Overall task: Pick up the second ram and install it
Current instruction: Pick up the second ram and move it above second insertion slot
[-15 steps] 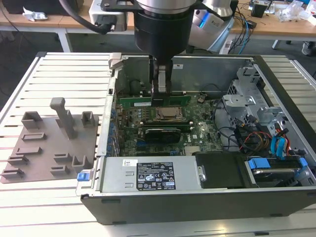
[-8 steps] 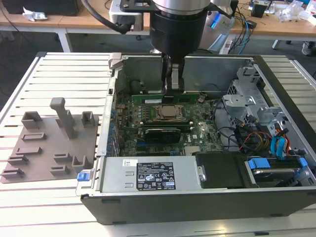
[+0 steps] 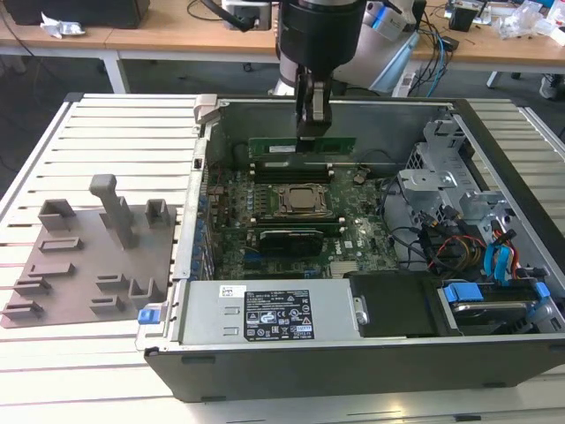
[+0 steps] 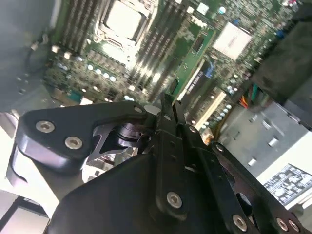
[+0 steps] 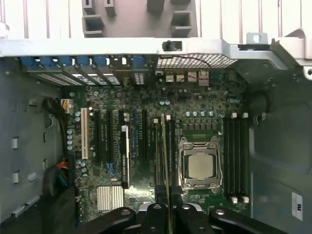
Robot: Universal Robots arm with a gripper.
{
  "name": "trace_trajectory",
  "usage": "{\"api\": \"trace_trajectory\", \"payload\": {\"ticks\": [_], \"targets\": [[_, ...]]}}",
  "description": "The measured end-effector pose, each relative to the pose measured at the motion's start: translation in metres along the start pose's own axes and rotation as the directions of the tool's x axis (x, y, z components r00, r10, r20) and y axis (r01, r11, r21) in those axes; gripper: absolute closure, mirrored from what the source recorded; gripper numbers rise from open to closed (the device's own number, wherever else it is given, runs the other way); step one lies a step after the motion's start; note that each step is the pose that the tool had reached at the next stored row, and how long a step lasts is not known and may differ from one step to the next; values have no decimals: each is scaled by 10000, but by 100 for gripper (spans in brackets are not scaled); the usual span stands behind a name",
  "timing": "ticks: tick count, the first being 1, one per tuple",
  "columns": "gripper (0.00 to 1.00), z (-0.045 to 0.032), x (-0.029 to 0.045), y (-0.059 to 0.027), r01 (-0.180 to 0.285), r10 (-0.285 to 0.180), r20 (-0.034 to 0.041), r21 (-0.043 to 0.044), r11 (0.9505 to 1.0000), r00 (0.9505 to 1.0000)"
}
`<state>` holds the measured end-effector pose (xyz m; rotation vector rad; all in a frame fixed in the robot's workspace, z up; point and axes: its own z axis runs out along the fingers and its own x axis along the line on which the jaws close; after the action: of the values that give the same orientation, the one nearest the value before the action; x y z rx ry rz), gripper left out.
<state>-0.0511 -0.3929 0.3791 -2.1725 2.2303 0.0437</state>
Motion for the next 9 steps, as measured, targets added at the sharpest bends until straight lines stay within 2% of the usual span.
{"api": "trace_trajectory", "payload": {"ticks": [3, 4, 9], "targets": [[86, 58, -141, -22, -1, 1, 1, 1, 10000, 10000], [86, 81, -159, -23, -1, 1, 2, 0, 10000, 10000], [86, 95, -164, -25, 0, 0, 1, 0, 10000, 10000]]}}
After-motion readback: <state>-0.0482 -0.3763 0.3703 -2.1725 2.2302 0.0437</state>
